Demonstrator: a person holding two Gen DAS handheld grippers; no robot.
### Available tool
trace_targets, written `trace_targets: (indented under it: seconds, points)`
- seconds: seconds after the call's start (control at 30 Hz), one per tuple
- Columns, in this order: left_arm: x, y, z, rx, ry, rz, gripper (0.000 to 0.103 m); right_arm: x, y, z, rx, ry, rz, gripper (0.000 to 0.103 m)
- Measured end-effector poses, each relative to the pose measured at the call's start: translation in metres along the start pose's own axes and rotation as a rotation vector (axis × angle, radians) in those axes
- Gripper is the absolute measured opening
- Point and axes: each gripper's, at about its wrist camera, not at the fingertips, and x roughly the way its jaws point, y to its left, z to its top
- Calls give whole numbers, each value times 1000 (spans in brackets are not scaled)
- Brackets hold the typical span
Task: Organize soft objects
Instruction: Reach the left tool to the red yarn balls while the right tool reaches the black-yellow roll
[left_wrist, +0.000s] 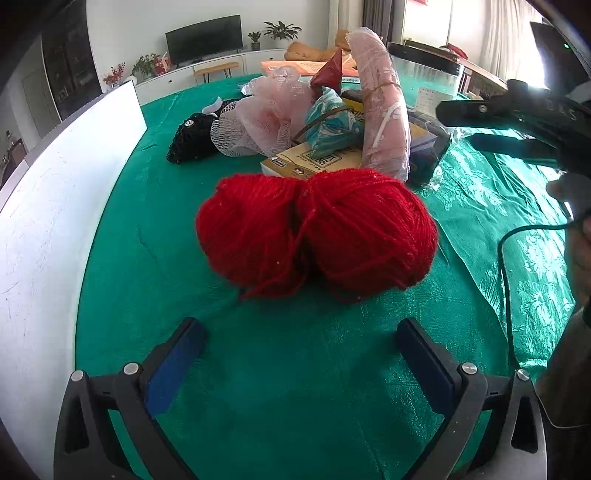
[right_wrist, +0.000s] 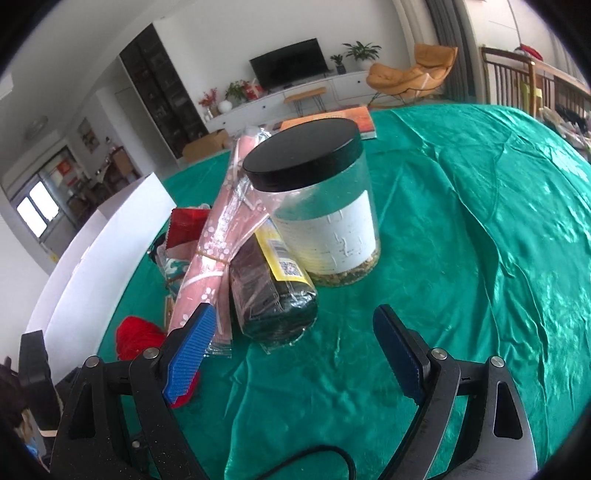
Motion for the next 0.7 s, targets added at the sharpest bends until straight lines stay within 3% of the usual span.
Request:
trace_targets:
  seconds: [0.13, 0.17, 0.2, 0.23, 0.37, 0.47, 0.57, 0.7]
  points:
    - [0, 0, -1, 9, 10, -7, 103, 31, 15, 16, -94, 62, -10, 86]
    - [0, 1, -1, 9, 14, -7, 103, 36, 18, 18, -115, 75, -8, 82]
    - [-1, 1, -1, 9, 18, -7, 103, 41, 21, 18, -130, 93, -5, 74]
    - [-1, 1, 0, 9, 22, -8, 103, 43, 23, 18, -142, 112, -17, 52]
    - [-4, 6, -3, -12, 32, -15, 103, 34, 27, 5, -167, 141, 0, 50]
    - [-12, 17, -7, -74, 20, -68, 103, 12, 19, -16, -138, 183, 39, 50]
    - [-23, 30, -13, -155, -9, -147, 103, -23, -4, -48, -49, 184, 55, 50]
    - [-28, 32, -15, -210, -21, -239, 103, -61, -38, -74, 110, 135, -12, 50]
